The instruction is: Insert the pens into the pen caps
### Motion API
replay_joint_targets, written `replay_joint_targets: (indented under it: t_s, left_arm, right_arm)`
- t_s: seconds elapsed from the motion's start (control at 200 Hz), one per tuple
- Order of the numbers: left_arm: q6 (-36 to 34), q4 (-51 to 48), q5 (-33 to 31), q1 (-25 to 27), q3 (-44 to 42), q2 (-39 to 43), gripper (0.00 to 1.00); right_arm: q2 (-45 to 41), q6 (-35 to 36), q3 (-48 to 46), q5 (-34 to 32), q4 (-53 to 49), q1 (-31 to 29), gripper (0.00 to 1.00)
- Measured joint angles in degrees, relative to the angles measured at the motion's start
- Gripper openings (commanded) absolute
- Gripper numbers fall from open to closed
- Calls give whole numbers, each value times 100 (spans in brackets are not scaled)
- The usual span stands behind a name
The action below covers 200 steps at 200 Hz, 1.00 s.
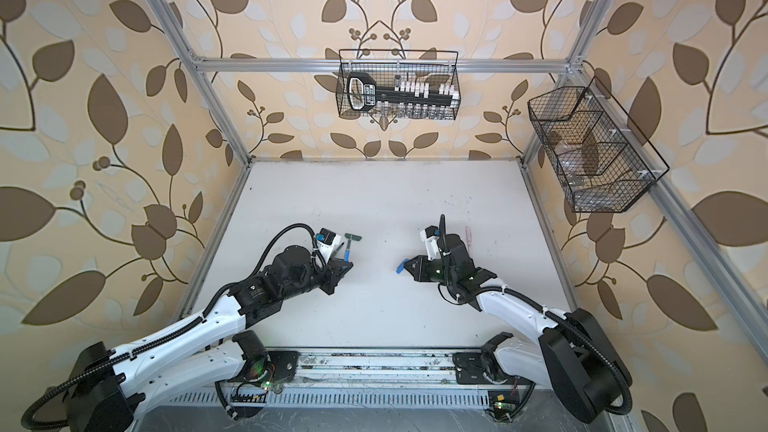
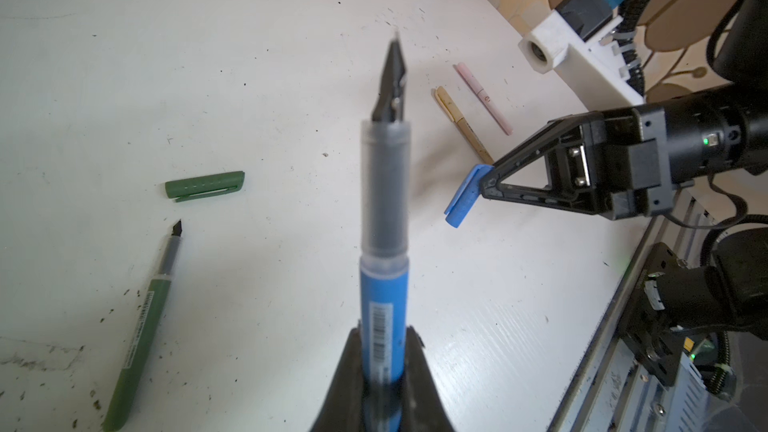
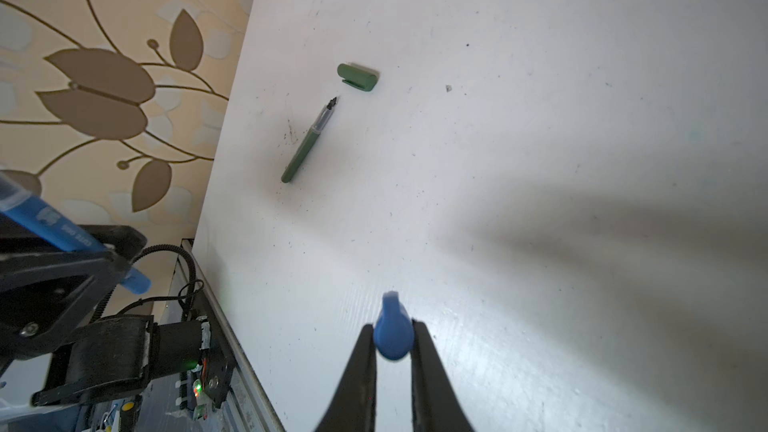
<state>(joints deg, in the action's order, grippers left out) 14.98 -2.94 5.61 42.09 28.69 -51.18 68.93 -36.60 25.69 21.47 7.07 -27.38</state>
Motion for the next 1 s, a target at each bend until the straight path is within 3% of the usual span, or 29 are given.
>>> replay_joint_targets:
  t_s: [0.255,0.59,1.0]
  left_arm:
    - [0,9,-7,0,-66,2,0]
    - [2,-9,-7,0,-127,31,0]
    - [-133,-153,-15,0,-127,57,0]
  right_arm:
    - [702,66,155,26,-249,131,16]
    - [1493,481,1292,-103,-909,168,19]
    - [2798,1150,3018,-476,-2135,-17,46]
